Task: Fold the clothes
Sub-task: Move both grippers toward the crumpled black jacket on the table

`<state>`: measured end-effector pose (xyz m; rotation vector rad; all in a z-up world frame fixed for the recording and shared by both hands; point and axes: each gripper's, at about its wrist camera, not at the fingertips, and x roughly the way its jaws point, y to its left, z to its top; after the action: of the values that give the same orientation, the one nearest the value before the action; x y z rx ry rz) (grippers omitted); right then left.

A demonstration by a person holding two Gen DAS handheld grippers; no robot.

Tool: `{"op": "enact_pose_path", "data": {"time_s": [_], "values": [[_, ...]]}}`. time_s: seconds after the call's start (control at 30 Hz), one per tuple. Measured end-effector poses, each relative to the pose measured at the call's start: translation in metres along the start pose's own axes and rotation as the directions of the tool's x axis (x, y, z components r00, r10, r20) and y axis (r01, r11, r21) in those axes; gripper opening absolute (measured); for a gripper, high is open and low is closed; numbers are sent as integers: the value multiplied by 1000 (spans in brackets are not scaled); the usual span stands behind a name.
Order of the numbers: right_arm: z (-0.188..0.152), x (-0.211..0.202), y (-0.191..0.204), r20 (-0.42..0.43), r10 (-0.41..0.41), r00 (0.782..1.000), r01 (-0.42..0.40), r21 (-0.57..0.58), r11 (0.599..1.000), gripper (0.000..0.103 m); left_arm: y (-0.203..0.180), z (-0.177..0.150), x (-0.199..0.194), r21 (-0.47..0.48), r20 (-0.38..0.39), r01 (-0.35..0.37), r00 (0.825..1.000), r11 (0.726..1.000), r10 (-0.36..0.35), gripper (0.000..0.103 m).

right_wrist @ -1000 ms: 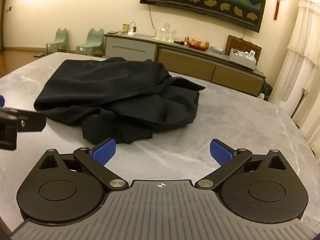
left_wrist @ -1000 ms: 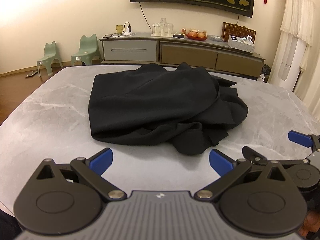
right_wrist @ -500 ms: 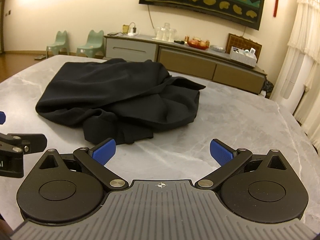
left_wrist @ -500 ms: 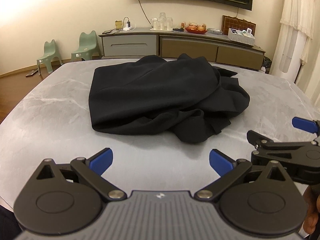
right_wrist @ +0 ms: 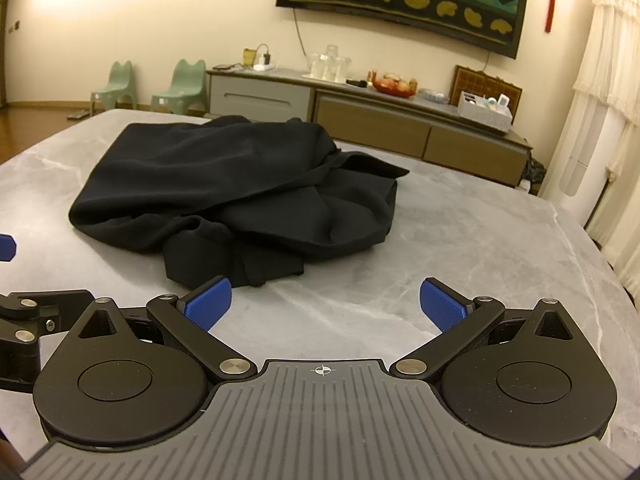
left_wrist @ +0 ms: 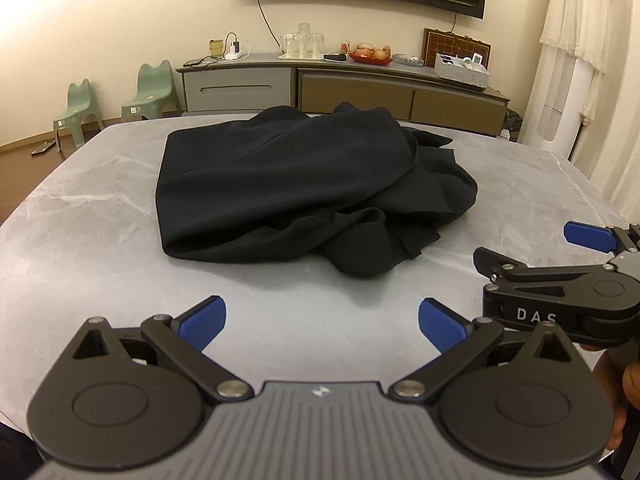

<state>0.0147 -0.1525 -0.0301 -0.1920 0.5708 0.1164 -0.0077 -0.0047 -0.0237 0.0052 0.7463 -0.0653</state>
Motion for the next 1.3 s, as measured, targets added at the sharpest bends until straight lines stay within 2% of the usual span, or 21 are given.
{"op": "enact_pose_path", "data": {"time_s": [0.37, 0.93, 1.0, 1.03, 1.07, 1.1, 1.13, 1.17, 1.23, 1.3], "values": [[-2, 1, 1, -3, -3, 1000, 3, -8, 1000, 102, 3, -1, -1, -11, -10, -16, 1000, 1000, 16, 103], [-4, 3, 2, -12, 0, 1000, 0, -16, 1000, 102, 3, -3, -3, -12, -20, 23, 1000, 1000, -23, 103], [-4, 2, 1, -13, 11, 1000, -11, -13, 1000, 102, 2, -4, -3, -5, -15, 35, 999, 999, -35, 97], [-4, 1, 0, -11, 24, 1000, -24, -11, 1000, 96, 1, -4, -3, 0, -13, 36, 999, 999, -36, 84], [-4, 0, 0, -10, 38, 999, -38, -6, 999, 73, 0, -4, -2, 8, -14, 35, 999, 999, -35, 65], [-4, 1, -2, -17, 61, 998, -60, 5, 998, 55, -1, -5, -1, 14, -15, 33, 999, 999, -33, 53], [-4, 2, -5, -34, 89, 995, -89, 24, 996, 17, -1, -5, -1, 16, -13, 35, 999, 999, -35, 36], [-4, 4, -7, -52, 120, 991, -118, 47, 992, 1, 0, -5, -1, 14, -11, 40, 999, 999, -39, 18], [-4, 4, -10, -52, 142, 989, -139, 62, 988, 0, 2, -5, -1, 8, -4, 48, 999, 999, -48, 1], [-3, 2, -11, -44, 154, 987, -151, 70, 986, 0, 2, -5, -2, 9, 11, 53, 999, 999, -53, 0]]}}
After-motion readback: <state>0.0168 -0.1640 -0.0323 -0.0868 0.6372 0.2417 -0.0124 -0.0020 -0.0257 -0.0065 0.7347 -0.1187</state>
